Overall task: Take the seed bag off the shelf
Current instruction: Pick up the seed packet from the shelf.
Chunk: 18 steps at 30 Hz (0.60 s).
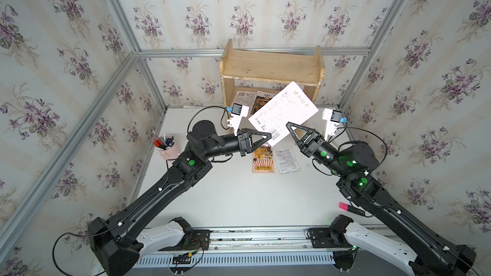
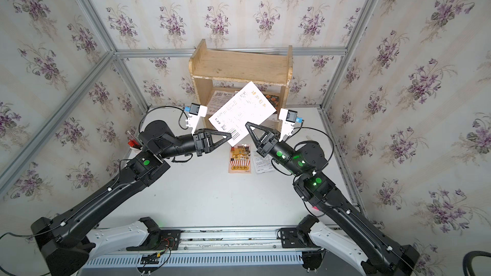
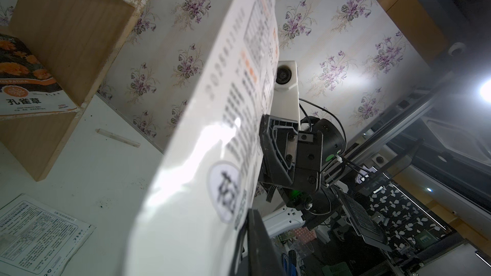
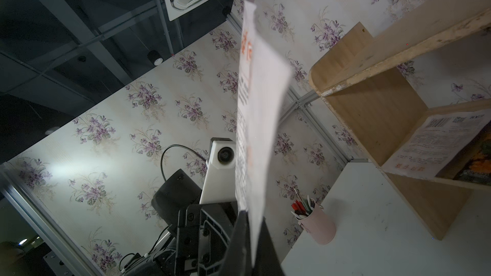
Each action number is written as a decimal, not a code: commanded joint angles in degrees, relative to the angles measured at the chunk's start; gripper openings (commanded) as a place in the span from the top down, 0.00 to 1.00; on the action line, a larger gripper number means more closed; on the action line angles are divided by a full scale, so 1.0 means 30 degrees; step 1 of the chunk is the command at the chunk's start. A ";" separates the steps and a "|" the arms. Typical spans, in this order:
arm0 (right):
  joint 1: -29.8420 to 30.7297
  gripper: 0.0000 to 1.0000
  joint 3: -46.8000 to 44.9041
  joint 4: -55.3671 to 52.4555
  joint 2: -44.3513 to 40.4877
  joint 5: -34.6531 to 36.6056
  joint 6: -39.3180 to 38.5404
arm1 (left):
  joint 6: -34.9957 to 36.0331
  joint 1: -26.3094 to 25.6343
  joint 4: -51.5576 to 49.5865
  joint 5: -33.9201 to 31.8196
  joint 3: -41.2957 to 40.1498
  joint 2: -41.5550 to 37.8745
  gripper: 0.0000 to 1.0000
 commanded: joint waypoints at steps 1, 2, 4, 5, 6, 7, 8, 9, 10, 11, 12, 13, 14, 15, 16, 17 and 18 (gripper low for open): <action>0.0006 1.00 0.0360 -0.0682 0.0017 0.0221 -0.0448 | 0.1275 0.0001 -0.1662 -0.0480 0.0634 -0.0007 0.52; 0.0009 1.00 0.0492 -0.1140 0.0019 0.0322 -0.0584 | 0.1861 0.0001 -0.2676 -0.0705 0.1009 -0.0053 0.41; 0.0009 1.00 0.0951 -0.2618 0.0087 0.0499 -0.1060 | 0.3375 0.0031 -0.5241 -0.1489 0.1962 -0.0237 0.19; -0.0013 1.00 0.1179 -0.3309 0.0112 0.0493 -0.1297 | 0.4094 0.0029 -0.6349 -0.1827 0.2423 -0.0338 0.11; -0.0042 1.00 0.1543 -0.4225 0.0224 0.0493 -0.1594 | 0.4867 0.0074 -0.7798 -0.2250 0.2951 -0.0493 0.04; -0.0057 1.00 0.1903 -0.5077 0.0355 0.0397 -0.1920 | 0.5559 0.0089 -0.9056 -0.2798 0.3383 -0.0650 0.01; -0.0050 1.00 0.2178 -0.5785 0.0522 0.0218 -0.2184 | 0.6080 0.0086 -1.0087 -0.3204 0.3766 -0.0757 0.01; -0.0049 1.00 0.2465 -0.6581 0.0726 0.0038 -0.2427 | 0.6723 0.0118 -1.1265 -0.3718 0.4146 -0.0918 0.00; -0.0059 1.00 0.2694 -0.7239 0.0974 -0.0330 -0.2625 | 0.7430 0.0119 -1.2453 -0.4372 0.4526 -0.1068 0.00; -0.0056 1.00 0.2841 -0.7708 0.1209 -0.0625 -0.2834 | 0.7974 0.0119 -1.3554 -0.4799 0.4830 -0.1207 0.01; -0.0079 1.00 0.2867 -0.8138 0.1436 -0.0977 -0.3071 | 0.8557 0.0119 -1.4576 -0.5365 0.5052 -0.1383 0.00; -0.0079 1.00 0.2876 -0.8414 0.1690 -0.1260 -0.3246 | 0.9005 0.0108 -1.5418 -0.6015 0.5139 -0.1641 0.00; -0.0080 1.00 0.2869 -0.8643 0.1859 -0.1492 -0.3438 | 0.9298 0.0119 -1.5976 -0.6566 0.5127 -0.1880 0.00; -0.0078 1.00 0.2913 -0.8899 0.2137 -0.1766 -0.3672 | 0.9623 0.0119 -1.6614 -0.7200 0.5062 -0.2211 0.00; -0.0078 1.00 0.3018 -0.9292 0.2478 -0.2059 -0.3920 | 0.9917 0.0119 -1.7218 -0.8099 0.4961 -0.2558 0.00; -0.0079 1.00 0.3142 -0.9633 0.2828 -0.2336 -0.4119 | 1.0076 0.0133 -1.7655 -0.8744 0.4819 -0.2877 0.01; -0.0079 1.00 0.3310 -1.0042 0.3308 -0.2669 -0.4321 | 1.0284 0.0119 -1.8079 -0.9397 0.4614 -0.3257 0.01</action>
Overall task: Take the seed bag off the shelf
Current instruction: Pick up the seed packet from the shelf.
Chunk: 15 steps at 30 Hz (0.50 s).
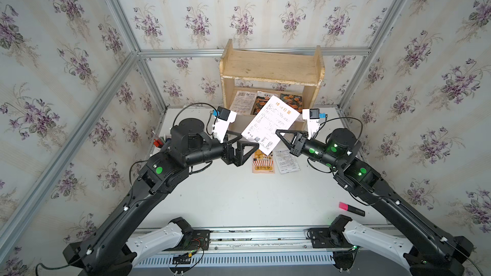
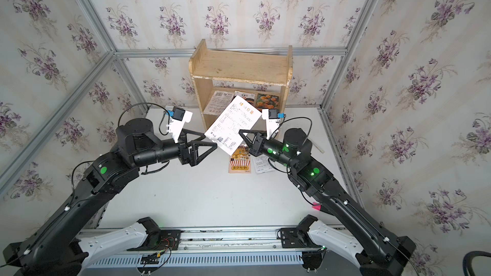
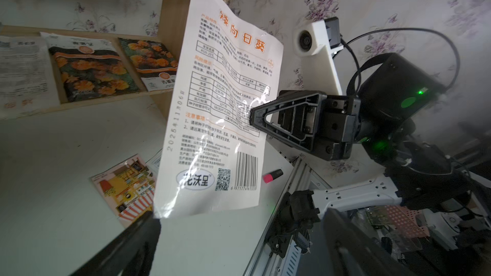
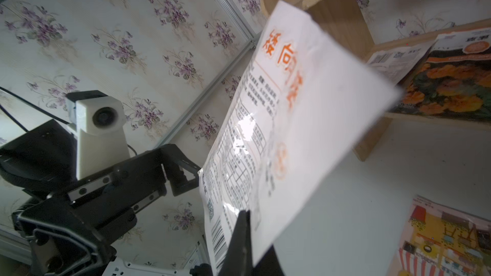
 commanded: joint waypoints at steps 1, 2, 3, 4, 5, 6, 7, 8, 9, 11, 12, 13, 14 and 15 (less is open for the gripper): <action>0.0031 1.00 0.0442 -0.1792 0.1053 -0.1598 -0.1219 | 0.1847 0.0017 -0.3038 -0.3211 -0.0443 -0.0972 0.00; 0.0031 1.00 0.0511 -0.1928 0.1464 -0.1964 -0.1319 | 0.1883 0.0010 -0.3369 -0.3871 -0.0677 -0.1313 0.00; 0.0031 1.00 0.0570 -0.1985 0.1945 -0.2377 -0.1429 | 0.1951 0.0030 -0.3649 -0.4314 -0.0959 -0.1726 0.00; 0.0031 1.00 0.0593 -0.1962 0.2429 -0.2745 -0.1521 | 0.1970 0.0039 -0.3863 -0.4744 -0.1261 -0.2144 0.01; 0.0031 1.00 0.0651 -0.1964 0.2867 -0.3069 -0.1563 | 0.1851 0.0017 -0.4011 -0.5065 -0.1497 -0.2494 0.01; 0.0045 1.00 0.0730 -0.1978 0.3394 -0.3353 -0.1664 | 0.1766 0.0013 -0.4127 -0.5163 -0.1767 -0.2905 0.01; 0.0057 1.00 0.0756 -0.1819 0.3881 -0.3651 -0.1669 | 0.1707 0.0017 -0.4330 -0.5164 -0.1968 -0.3230 0.01; 0.0049 1.00 0.0726 -0.1615 0.4300 -0.3921 -0.1669 | 0.1616 0.0017 -0.4528 -0.5220 -0.2116 -0.3554 0.00; 0.0052 1.00 0.0710 -0.1433 0.4775 -0.4143 -0.1684 | 0.1496 0.0017 -0.4702 -0.5280 -0.2353 -0.3818 0.00; 0.0060 1.00 0.0610 -0.0930 0.5610 -0.4554 -0.1625 | 0.1363 0.0017 -0.4882 -0.5360 -0.2820 -0.4493 0.01; 0.0060 1.00 0.0537 -0.0664 0.6069 -0.4677 -0.1611 | 0.1293 0.0015 -0.4940 -0.5426 -0.3070 -0.4820 0.01; 0.0060 1.00 0.0456 -0.0391 0.6503 -0.4777 -0.1551 | 0.1257 0.0016 -0.4898 -0.5385 -0.3328 -0.5148 0.01; 0.0060 1.00 0.0418 -0.0200 0.6871 -0.4867 -0.1538 | 0.1196 0.0017 -0.4842 -0.5320 -0.3576 -0.5415 0.00; 0.0042 1.00 0.0368 0.0074 0.7338 -0.5003 -0.1509 | 0.1167 0.0017 -0.4791 -0.5254 -0.3790 -0.5708 0.01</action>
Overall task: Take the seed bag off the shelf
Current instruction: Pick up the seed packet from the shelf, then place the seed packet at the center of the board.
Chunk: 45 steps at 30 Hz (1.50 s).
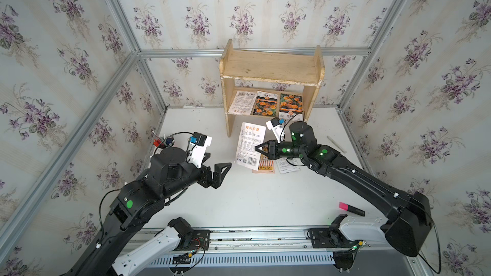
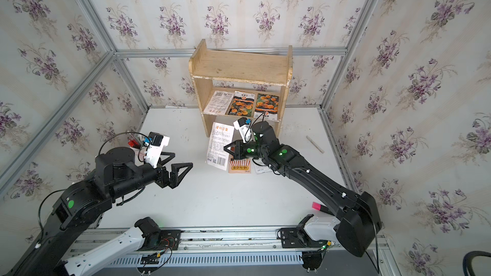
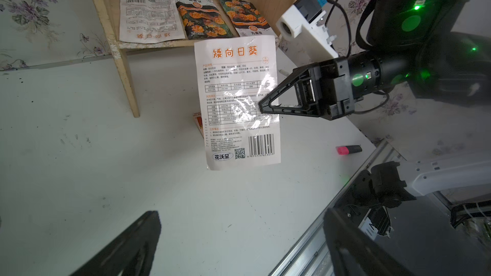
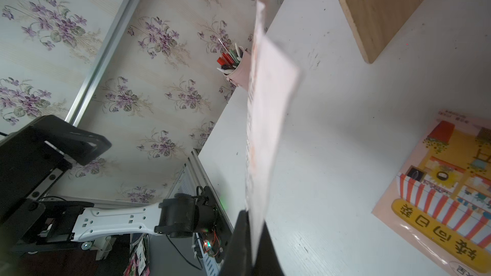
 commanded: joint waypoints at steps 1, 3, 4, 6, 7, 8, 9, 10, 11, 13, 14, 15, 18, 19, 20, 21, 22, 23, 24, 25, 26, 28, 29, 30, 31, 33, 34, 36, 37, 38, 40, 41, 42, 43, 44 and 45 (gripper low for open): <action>0.0066 1.00 -0.0161 0.1552 0.1138 -0.0988 -0.0026 | -0.0148 0.0009 -0.0156 -0.0225 -0.0536 -0.0681 0.01; 0.0096 1.00 -0.0244 0.2150 0.1990 -0.1151 0.0160 | -0.0181 0.0009 0.0098 -0.0224 -0.0910 -0.1154 0.01; 0.0140 1.00 -0.0253 0.2453 0.2481 -0.1206 0.0248 | -0.0202 0.0009 0.0236 -0.0174 -0.1073 -0.1352 0.01; 0.0213 1.00 -0.0250 0.2995 0.3404 -0.1099 0.0360 | -0.0249 0.0009 0.0364 -0.0034 -0.1302 -0.1541 0.01; 0.0243 1.00 -0.0181 0.3225 0.3939 -0.1126 0.0396 | -0.0302 0.0002 0.0410 -0.0005 -0.1360 -0.1581 0.01; 0.0243 1.00 -0.0115 0.3395 0.4441 -0.1049 0.0466 | -0.0356 0.0002 0.0422 0.0050 -0.1399 -0.1555 0.00; 0.0272 1.00 0.0019 0.3649 0.5033 -0.1010 0.0491 | -0.0344 0.0009 0.0381 0.0191 -0.1435 -0.1528 0.01; 0.0323 1.00 0.0160 0.3969 0.5611 -0.1089 0.0552 | -0.0319 0.0009 0.0373 0.0398 -0.1425 -0.1496 0.01; 0.0358 1.00 0.0303 0.4163 0.6091 -0.1057 0.0551 | -0.0299 -0.0005 0.0435 0.0692 -0.1429 -0.1498 0.01; 0.0375 1.00 0.0864 0.4172 0.7370 -0.0766 0.0435 | -0.0319 0.0009 0.0718 0.1182 -0.1607 -0.1491 0.00; 0.0389 1.00 0.1109 0.4107 0.7924 -0.0592 0.0411 | -0.0377 0.0009 0.0869 0.1358 -0.1669 -0.1491 0.00; 0.0390 1.00 0.1360 0.4054 0.8540 -0.0443 0.0376 | -0.0382 0.0009 0.0974 0.1591 -0.1760 -0.1491 0.00; 0.0390 1.00 0.1956 0.4235 0.9893 -0.0219 0.0330 | -0.0530 0.0009 0.1145 0.1824 -0.2028 -0.1542 0.00; 0.0389 1.00 0.2147 0.4285 1.0320 -0.0247 0.0320 | -0.0579 0.0009 0.1253 0.1897 -0.2134 -0.1600 0.01; 0.0375 1.00 0.2297 0.4248 1.0636 -0.0172 0.0316 | -0.0595 0.0009 0.1322 0.1929 -0.2217 -0.1636 0.01; 0.0389 1.00 0.2529 0.4145 1.1016 -0.0131 0.0294 | -0.0563 0.0009 0.1313 0.1943 -0.2276 -0.1709 0.00; 0.0382 1.00 0.2813 0.3930 1.1369 -0.0034 0.0204 | -0.0595 0.0002 0.1325 0.1915 -0.2318 -0.1753 0.01; 0.0389 1.00 0.3138 0.3600 1.1656 0.0175 0.0048 | -0.0566 0.0009 0.1303 0.1914 -0.2322 -0.1769 0.01; 0.0373 1.00 0.3555 0.3136 1.2012 0.0423 -0.0098 | -0.0571 0.0009 0.1298 0.1914 -0.2337 -0.1809 0.01; 0.0360 1.00 0.4034 0.2652 1.2379 0.0573 -0.0267 | -0.0569 -0.0002 0.1271 0.1914 -0.2351 -0.1813 0.01; 0.0331 1.00 0.4473 0.2180 1.2701 0.0673 -0.0375 | -0.0557 -0.0005 0.1249 0.1914 -0.2380 -0.1882 0.00; 0.0251 1.00 0.5411 0.1205 1.3383 0.0924 -0.0621 | -0.0578 0.0021 0.1148 0.1888 -0.2402 -0.1927 0.00; 0.0243 1.00 0.5857 0.0718 1.3657 0.1122 -0.0726 | -0.0568 0.0010 0.1110 0.1863 -0.2435 -0.1930 0.01; 0.0215 1.00 0.6308 0.0189 1.3997 0.1388 -0.0875 | -0.0595 0.0009 0.1124 0.1854 -0.2483 -0.1979 0.01; 0.0159 1.00 0.6719 -0.0306 1.4321 0.1529 -0.0969 | -0.0613 0.0009 0.1091 0.1855 -0.2526 -0.2011 0.00; 0.0046 1.00 0.7249 -0.1073 1.4907 0.1707 -0.1086 | -0.0657 0.0009 0.1047 0.1856 -0.2556 -0.2051 0.01; 0.0020 1.00 0.7429 -0.1362 1.5094 0.1851 -0.1138 | -0.0616 0.0009 0.1038 0.1881 -0.2556 -0.2073 0.01; -0.0006 1.00 0.7715 -0.1812 1.5394 0.2081 -0.1288 | -0.0556 0.0009 0.1035 0.1885 -0.2556 -0.2077 0.00; -0.0020 1.00 0.7840 -0.2134 1.5573 0.2176 -0.1450 | -0.0536 0.0009 0.1011 0.1856 -0.2532 -0.2094 0.01; -0.0050 1.00 0.7981 -0.2397 1.5692 0.2314 -0.1543 | -0.0534 0.0009 0.1036 0.1848 -0.2527 -0.2072 0.01; -0.0108 1.00 0.8208 -0.2827 1.5855 0.2676 -0.1809 | -0.0521 0.0009 0.1067 0.1883 -0.2527 -0.1990 0.01; -0.0143 1.00 0.8238 -0.2901 1.5892 0.2807 -0.1885 | -0.0507 0.0009 0.1079 0.1912 -0.2549 -0.1962 0.01; -0.0163 1.00 0.8242 -0.2936 1.5915 0.2887 -0.1957 | -0.0546 0.0009 0.1122 0.1914 -0.2578 -0.1949 0.00; -0.0167 0.99 0.8312 -0.2986 1.5950 0.2944 -0.2034 | -0.0524 0.0008 0.1162 0.1914 -0.2611 -0.1938 0.00; -0.0196 0.98 0.8398 -0.3087 1.6003 0.3063 -0.2106 | -0.0577 0.0009 0.1246 0.1914 -0.2669 -0.1903 0.00; -0.0200 0.96 0.8523 -0.3213 1.6061 0.3193 -0.2175 | -0.0580 0.0009 0.1301 0.1943 -0.2746 -0.1902 0.01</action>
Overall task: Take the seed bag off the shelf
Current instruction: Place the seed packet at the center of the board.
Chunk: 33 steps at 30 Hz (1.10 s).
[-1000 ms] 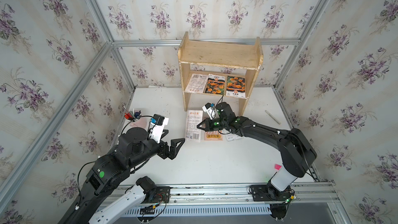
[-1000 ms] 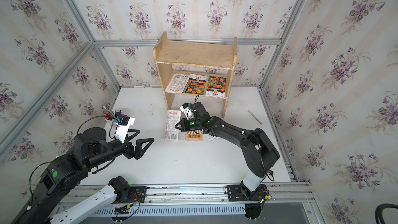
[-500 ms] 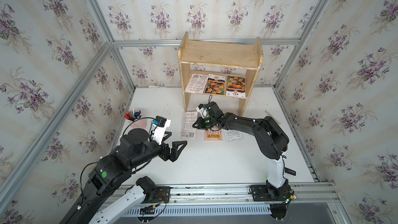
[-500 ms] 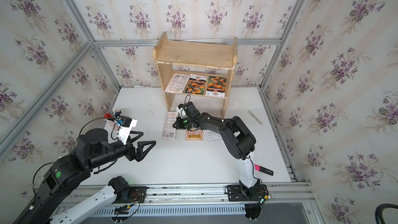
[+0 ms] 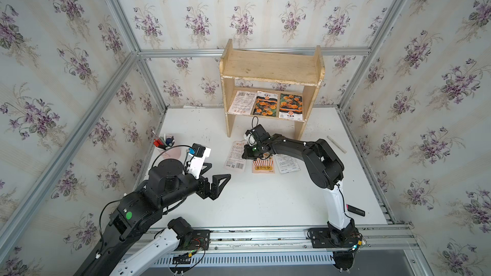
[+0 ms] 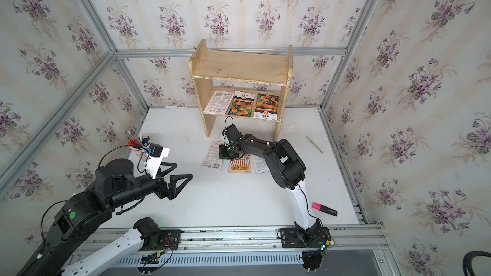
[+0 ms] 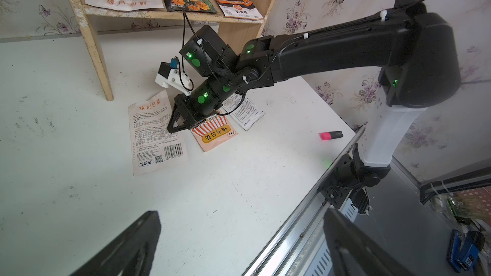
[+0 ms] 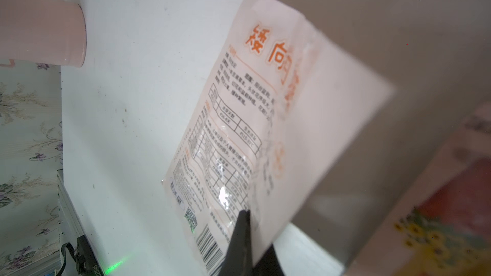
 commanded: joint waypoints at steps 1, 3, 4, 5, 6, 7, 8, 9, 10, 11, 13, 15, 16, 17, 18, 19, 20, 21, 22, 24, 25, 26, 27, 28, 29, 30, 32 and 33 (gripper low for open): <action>-0.0047 0.94 0.0377 -0.0853 0.0248 0.0801 -0.0652 | -0.0033 0.0016 0.0606 0.0172 -0.0149 0.0051 0.01; -0.0040 0.90 0.0525 -0.0965 0.0322 0.0927 -0.0743 | -0.0034 0.0016 0.0594 0.0201 -0.0212 0.0020 0.00; -0.0045 0.87 0.0616 -0.1022 0.0354 0.0989 -0.0805 | -0.0034 0.0017 0.0598 0.0202 -0.0212 0.0023 0.00; -0.0040 0.84 0.0683 -0.1064 0.0379 0.1042 -0.0866 | -0.0034 0.0017 0.0595 0.0188 -0.0212 0.0022 0.00; -0.0064 0.82 0.0769 -0.1121 0.0411 0.1176 -0.0905 | -0.0028 0.0015 0.0574 0.0179 -0.0212 0.0007 0.00; -0.0065 0.81 0.0904 -0.1244 0.0480 0.1362 -0.1008 | -0.0034 0.0015 0.0581 0.0173 -0.0190 -0.0007 0.00; -0.0065 0.80 0.0885 -0.1193 0.0477 0.1462 -0.1070 | -0.0020 0.0017 0.0557 0.0173 -0.0161 0.0006 0.00; -0.0065 0.79 0.0796 -0.1061 0.0422 0.1562 -0.1101 | -0.0063 0.0017 0.0541 0.0145 -0.0153 0.0021 0.00; -0.0065 0.77 0.0801 -0.1085 0.0385 0.1689 -0.1100 | -0.0105 0.0016 0.0515 0.0115 -0.0153 -0.0005 0.01; -0.0065 0.76 0.0836 -0.1216 0.0342 0.1867 -0.1184 | -0.0097 0.0017 0.0507 0.0115 -0.0153 -0.0024 0.01; -0.0065 0.75 0.0630 -0.1226 0.0089 0.2184 -0.1184 | -0.0134 0.0017 0.0498 0.0107 -0.0183 -0.0035 0.00; -0.0065 0.74 0.0205 -0.1142 -0.0370 0.2660 -0.1209 | -0.0173 0.0017 0.0486 0.0071 -0.0212 -0.0088 0.01; -0.0065 0.74 -0.0016 -0.1084 -0.0650 0.2893 -0.1220 | -0.0151 0.0017 0.0524 0.0042 -0.0212 -0.0066 0.00; -0.0065 0.73 -0.0217 -0.1026 -0.0961 0.3010 -0.1237 | -0.0181 0.0017 0.0544 0.0027 -0.0212 -0.0066 0.01; -0.0065 0.72 -0.0432 -0.0827 -0.1286 0.3032 -0.1228 | -0.0159 0.0017 0.0555 -0.0001 -0.0212 -0.0044 0.01; -0.0065 0.69 -0.0760 -0.0515 -0.1646 0.3056 -0.1196 | -0.0129 0.0017 0.0602 0.0012 -0.0212 -0.0018 0.01; -0.0065 0.67 -0.0931 -0.0310 -0.1971 0.2875 -0.1305 | -0.0152 0.0017 0.0637 0.0027 -0.0212 0.0029 0.00; -0.0065 0.65 -0.1013 -0.0219 -0.2186 0.2695 -0.1391 | -0.0201 0.0017 0.0664 0.0053 -0.0212 0.0070 0.00; -0.0065 0.62 -0.1065 -0.0195 -0.2400 0.2579 -0.1485 | -0.0208 0.0015 0.0748 0.0071 -0.0240 0.0137 0.01; -0.0063 0.58 -0.1038 -0.0305 -0.2667 0.2363 -0.1673 | -0.0281 0.0017 0.0802 0.0115 -0.0269 0.0205 0.00; -0.0065 0.57 -0.1092 -0.0304 -0.2817 0.2409 -0.1707 | -0.0268 0.0017 0.0838 0.0140 -0.0299 0.0227 0.00; -0.0065 0.56 -0.1103 -0.0334 -0.2893 0.2425 -0.1762 | -0.0272 0.0017 0.0827 0.0172 -0.0315 0.0256 0.00; -0.0069 0.56 -0.1074 -0.0417 -0.2897 0.2410 -0.1851 | -0.0300 0.0017 0.0856 0.0173 -0.0329 0.0257 0.00; -0.0065 0.56 -0.1071 -0.0452 -0.2925 0.2495 -0.1919 | -0.0306 0.0017 0.0888 0.0173 -0.0329 0.0242 0.00; -0.0049 0.56 -0.1134 -0.0457 -0.2977 0.2576 -0.1931 | -0.0306 0.0017 0.0869 0.0197 -0.0329 0.0257 0.00; -0.0050 0.56 -0.1171 -0.0434 -0.3028 0.2640 -0.1977 | -0.0336 0.0017 0.0862 0.0201 -0.0333 0.0231 0.00; -0.0064 0.56 -0.1311 -0.0438 -0.3173 0.2746 -0.2010 | -0.0327 0.0017 0.0875 0.0197 -0.0329 0.0174 0.00; -0.0065 0.56 -0.1449 -0.0365 -0.3363 0.2739 -0.2040 | -0.0334 0.0017 0.0827 0.0173 -0.0329 0.0143 0.00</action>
